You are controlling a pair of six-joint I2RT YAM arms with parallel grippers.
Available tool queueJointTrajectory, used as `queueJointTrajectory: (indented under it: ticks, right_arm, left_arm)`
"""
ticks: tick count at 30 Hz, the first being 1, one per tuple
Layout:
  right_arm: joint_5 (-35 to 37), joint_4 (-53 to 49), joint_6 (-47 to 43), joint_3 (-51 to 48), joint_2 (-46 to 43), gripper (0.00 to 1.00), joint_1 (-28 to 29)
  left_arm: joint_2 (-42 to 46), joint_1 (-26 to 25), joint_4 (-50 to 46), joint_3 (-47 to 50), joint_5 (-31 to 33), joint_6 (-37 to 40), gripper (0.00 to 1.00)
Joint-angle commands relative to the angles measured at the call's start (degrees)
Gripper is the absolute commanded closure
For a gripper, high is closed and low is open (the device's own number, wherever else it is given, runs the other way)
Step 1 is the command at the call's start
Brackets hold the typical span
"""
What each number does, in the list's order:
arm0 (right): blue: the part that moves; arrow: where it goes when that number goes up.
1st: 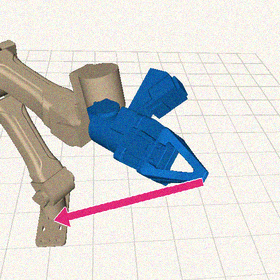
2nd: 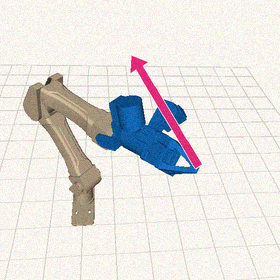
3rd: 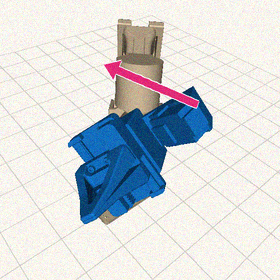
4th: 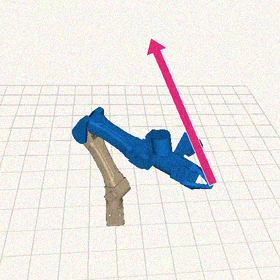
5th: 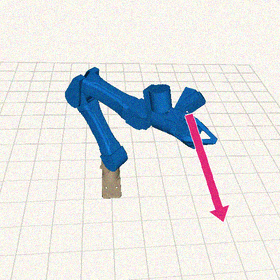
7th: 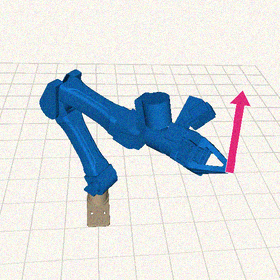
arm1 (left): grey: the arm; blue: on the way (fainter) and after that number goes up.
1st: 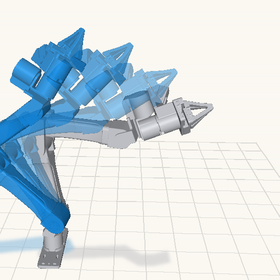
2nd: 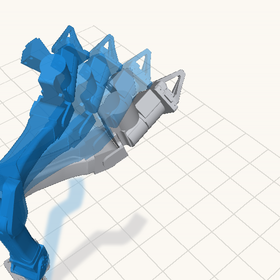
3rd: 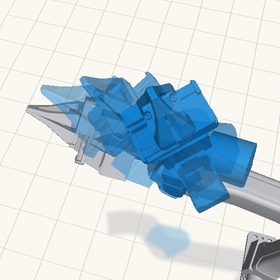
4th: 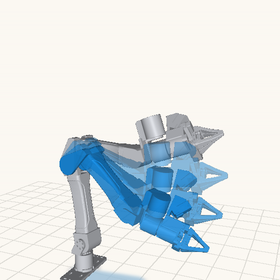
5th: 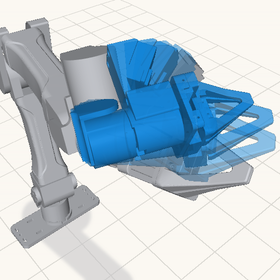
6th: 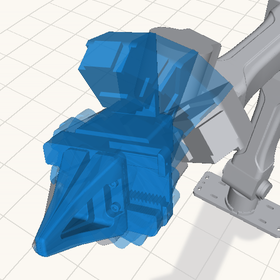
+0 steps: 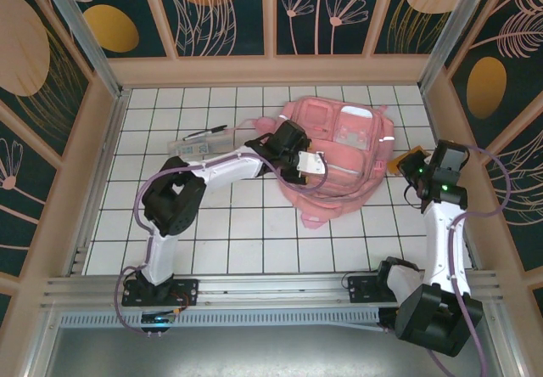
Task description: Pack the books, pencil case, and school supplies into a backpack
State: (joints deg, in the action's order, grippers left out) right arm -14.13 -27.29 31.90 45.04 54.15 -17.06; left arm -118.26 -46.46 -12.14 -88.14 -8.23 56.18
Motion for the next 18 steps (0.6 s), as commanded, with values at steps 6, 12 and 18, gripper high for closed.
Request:
queueJointTrajectory:
  ticks: [6, 12, 18]
  right_arm:
    - [-5.0, 1.3, -0.3, -0.6, -0.3, 1.00, -0.3]
    - [-9.0, 0.3, 1.5, -2.4, -0.9, 1.00, -0.3]
    - [-4.3, -10.9, 4.1, -2.4, -4.0, 1.00, 0.2]
  left_arm:
    - [-3.2, 0.3, -4.1, -2.0, -1.8, 7.4, 0.18]
    - [-8.9, 0.3, -13.9, -17.0, -2.0, -0.6, 1.00]
    - [-6.3, 0.7, -14.4, -28.0, -2.5, -14.5, 1.00]
